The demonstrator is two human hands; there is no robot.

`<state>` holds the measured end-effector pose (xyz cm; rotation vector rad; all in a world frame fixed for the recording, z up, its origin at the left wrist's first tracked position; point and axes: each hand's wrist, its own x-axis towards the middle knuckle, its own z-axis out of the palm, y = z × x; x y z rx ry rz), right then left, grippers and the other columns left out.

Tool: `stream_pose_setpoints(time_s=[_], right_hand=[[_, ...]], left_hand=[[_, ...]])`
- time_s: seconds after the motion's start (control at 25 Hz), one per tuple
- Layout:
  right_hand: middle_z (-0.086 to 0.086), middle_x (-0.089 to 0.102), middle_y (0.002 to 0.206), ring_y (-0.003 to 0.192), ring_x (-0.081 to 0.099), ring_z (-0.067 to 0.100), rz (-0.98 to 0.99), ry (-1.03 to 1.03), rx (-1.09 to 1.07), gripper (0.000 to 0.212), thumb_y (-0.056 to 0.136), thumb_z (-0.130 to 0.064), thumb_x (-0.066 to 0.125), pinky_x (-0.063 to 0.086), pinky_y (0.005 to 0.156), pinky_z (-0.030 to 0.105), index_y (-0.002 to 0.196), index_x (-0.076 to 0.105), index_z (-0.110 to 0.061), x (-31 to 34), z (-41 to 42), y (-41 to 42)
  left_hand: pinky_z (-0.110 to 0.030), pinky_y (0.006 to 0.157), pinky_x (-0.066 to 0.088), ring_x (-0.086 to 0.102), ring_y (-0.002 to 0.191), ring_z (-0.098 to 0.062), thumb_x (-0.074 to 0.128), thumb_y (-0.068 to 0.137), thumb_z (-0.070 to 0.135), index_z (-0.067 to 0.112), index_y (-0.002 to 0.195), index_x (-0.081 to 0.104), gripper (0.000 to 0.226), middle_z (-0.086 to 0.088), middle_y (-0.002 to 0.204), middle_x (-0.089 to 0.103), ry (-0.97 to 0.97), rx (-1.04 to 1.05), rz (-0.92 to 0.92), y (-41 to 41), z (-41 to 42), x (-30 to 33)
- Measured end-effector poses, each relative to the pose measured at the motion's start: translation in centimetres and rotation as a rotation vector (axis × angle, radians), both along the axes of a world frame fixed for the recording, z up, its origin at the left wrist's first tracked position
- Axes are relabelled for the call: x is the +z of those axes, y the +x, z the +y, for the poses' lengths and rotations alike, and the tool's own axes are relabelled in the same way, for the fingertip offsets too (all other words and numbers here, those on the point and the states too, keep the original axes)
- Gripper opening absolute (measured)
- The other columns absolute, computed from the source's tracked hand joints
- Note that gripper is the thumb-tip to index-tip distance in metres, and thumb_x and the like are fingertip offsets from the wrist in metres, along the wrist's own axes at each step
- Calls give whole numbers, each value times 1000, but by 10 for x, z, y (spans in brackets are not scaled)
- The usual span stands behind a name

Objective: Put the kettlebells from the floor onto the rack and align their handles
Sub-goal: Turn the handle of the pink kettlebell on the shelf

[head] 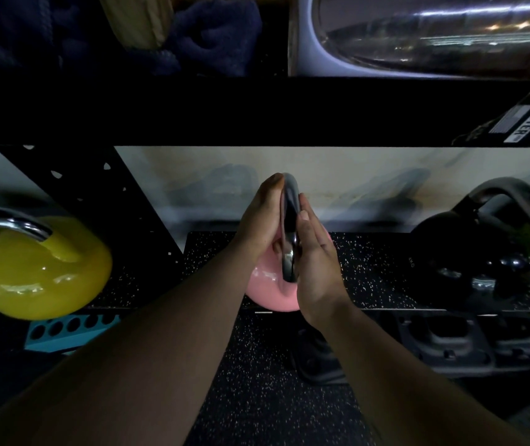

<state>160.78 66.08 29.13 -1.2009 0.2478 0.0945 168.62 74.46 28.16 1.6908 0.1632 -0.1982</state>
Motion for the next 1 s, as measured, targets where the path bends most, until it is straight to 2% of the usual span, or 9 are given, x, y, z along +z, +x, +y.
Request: stream_pose_setpoints(time_s=[0.16, 0.28, 0.44, 0.56, 0.64, 0.72, 0.8, 0.92, 1.0], right_hand=[[-8, 58, 140, 125, 56, 7, -5, 41, -20, 37, 102, -38, 44, 41, 111, 37, 138, 52, -40, 1, 2, 0], [-6, 56, 143, 128, 55, 10, 5, 65, 0, 38, 101, -42, 43, 40, 112, 39, 138, 50, -44, -1, 5, -2], [-9, 54, 144, 127, 55, 10, 20, 16, 15, 37, 101, -44, 41, 42, 110, 38, 137, 48, -48, 3, 4, -2], [-9, 57, 140, 123, 56, 7, 9, -83, 43, 38, 102, -41, 42, 45, 106, 33, 139, 49, -43, 10, -3, -6], [-5, 63, 133, 118, 60, 11, 40, -179, 91, 37, 100, -41, 46, 48, 97, 30, 137, 53, -40, 16, -20, -8], [1, 67, 124, 113, 62, 16, 71, -307, 86, 35, 96, -41, 54, 46, 90, 28, 131, 59, -38, 20, -42, -14], [2, 72, 109, 102, 66, 16, 102, -402, 2, 25, 93, -33, 61, 49, 84, 27, 117, 66, -31, 16, -59, -23], [-2, 74, 90, 81, 69, 18, 157, -735, -23, 16, 88, -29, 62, 54, 75, 34, 103, 70, -26, -4, -73, -42], [-1, 72, 87, 72, 65, 18, 190, -856, 38, 14, 88, -28, 62, 50, 67, 30, 100, 69, -28, -9, -73, -56]], left_hand=[[-49, 103, 48, 66, 109, -18, 35, 82, 79, 34, 116, 65, 64, -3, 112, 72, 31, 11, 10, 0, -1, 0], [-47, 103, 48, 66, 109, -17, 35, 85, 76, 35, 119, 64, 60, -1, 113, 71, 42, 23, -3, 0, 1, 0], [-44, 106, 44, 62, 115, -16, 30, 91, 73, 36, 129, 57, 60, 0, 123, 67, 92, -28, -19, 0, 3, 3], [-44, 110, 40, 58, 121, -17, 28, 88, 78, 39, 132, 55, 65, 0, 132, 63, 144, -66, 13, -2, 5, 10], [-43, 111, 37, 54, 124, -18, 27, 91, 76, 37, 136, 52, 65, 1, 135, 60, 169, -78, 5, -7, 7, 18], [-36, 107, 36, 50, 123, -15, 30, 98, 65, 32, 142, 47, 58, 5, 134, 57, 159, -46, -28, -19, 10, 22], [-28, 95, 37, 49, 118, -11, 36, 100, 56, 26, 143, 47, 53, 9, 128, 55, 146, -15, -75, -31, 16, 25], [-24, 78, 40, 57, 113, -14, 45, 100, 52, 20, 132, 54, 46, 8, 120, 60, 221, -16, -98, -50, 29, 21], [-25, 84, 38, 56, 112, -14, 50, 99, 48, 18, 135, 51, 47, 5, 124, 59, 255, -33, -81, -60, 40, 18]])
